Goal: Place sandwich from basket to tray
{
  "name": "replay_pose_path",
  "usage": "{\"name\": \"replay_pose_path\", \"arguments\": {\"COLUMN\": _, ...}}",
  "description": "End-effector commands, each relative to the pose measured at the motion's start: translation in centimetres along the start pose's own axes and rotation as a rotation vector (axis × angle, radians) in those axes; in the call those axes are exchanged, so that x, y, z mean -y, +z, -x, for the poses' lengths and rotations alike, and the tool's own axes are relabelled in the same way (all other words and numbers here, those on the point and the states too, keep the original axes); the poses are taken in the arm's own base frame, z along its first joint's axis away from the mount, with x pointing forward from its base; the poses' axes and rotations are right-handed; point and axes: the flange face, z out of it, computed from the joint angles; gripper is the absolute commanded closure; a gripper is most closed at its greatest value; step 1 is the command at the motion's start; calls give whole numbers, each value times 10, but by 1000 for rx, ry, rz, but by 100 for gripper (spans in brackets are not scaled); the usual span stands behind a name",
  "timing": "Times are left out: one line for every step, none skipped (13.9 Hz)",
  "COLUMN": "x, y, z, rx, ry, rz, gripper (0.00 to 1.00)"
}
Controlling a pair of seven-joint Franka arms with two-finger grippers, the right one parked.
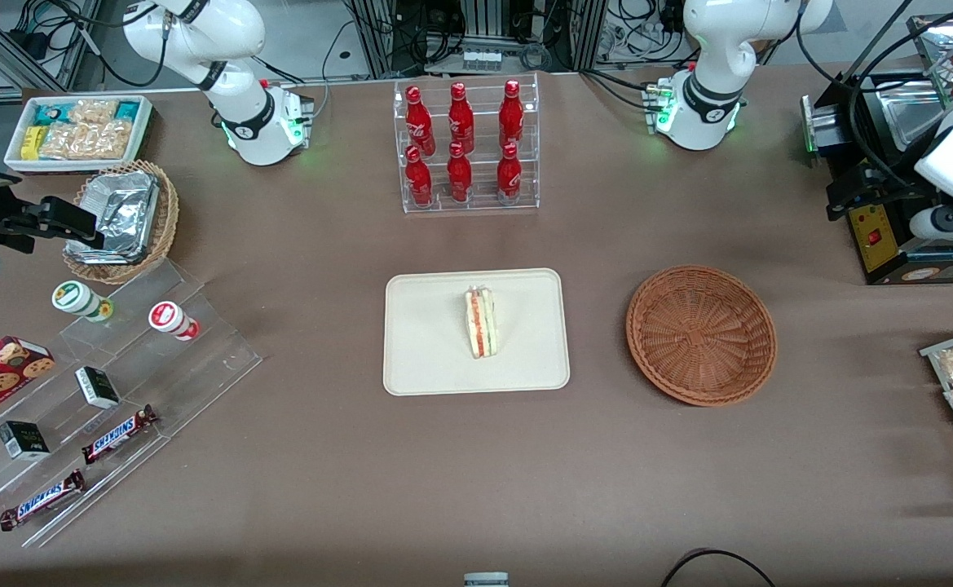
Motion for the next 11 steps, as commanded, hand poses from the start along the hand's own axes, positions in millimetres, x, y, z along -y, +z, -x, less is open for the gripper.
{"name": "replay_pose_path", "arguments": {"x": -4, "y": -6, "z": -13, "rx": -25, "ry": 28, "rz": 9, "gripper": 0}}
{"name": "replay_pose_path", "arguments": {"x": -5, "y": -7, "z": -19, "rx": -29, "ry": 30, "rz": 9, "gripper": 0}}
{"name": "replay_pose_path", "arguments": {"x": -7, "y": -8, "z": -22, "rx": -34, "ry": 34, "rz": 6, "gripper": 0}}
{"name": "replay_pose_path", "arguments": {"x": -7, "y": -8, "z": -23, "rx": -34, "ry": 34, "rz": 5, "gripper": 0}}
{"name": "replay_pose_path", "arguments": {"x": -6, "y": -9, "z": -23, "rx": -37, "ry": 33, "rz": 3, "gripper": 0}}
{"name": "replay_pose_path", "arguments": {"x": -6, "y": -10, "z": -22, "rx": -40, "ry": 33, "rz": 3, "gripper": 0}}
{"name": "replay_pose_path", "arguments": {"x": -6, "y": -10, "z": -22, "rx": -40, "ry": 32, "rz": 4, "gripper": 0}}
{"name": "replay_pose_path", "arguments": {"x": -6, "y": -12, "z": -21, "rx": -43, "ry": 32, "rz": 3, "gripper": 0}}
{"name": "replay_pose_path", "arguments": {"x": -5, "y": -13, "z": -20, "rx": -46, "ry": 30, "rz": 4, "gripper": 0}}
{"name": "replay_pose_path", "arguments": {"x": -3, "y": -13, "z": -20, "rx": -46, "ry": 27, "rz": 7, "gripper": 0}}
{"name": "replay_pose_path", "arguments": {"x": -3, "y": -14, "z": -20, "rx": -48, "ry": 26, "rz": 8, "gripper": 0}}
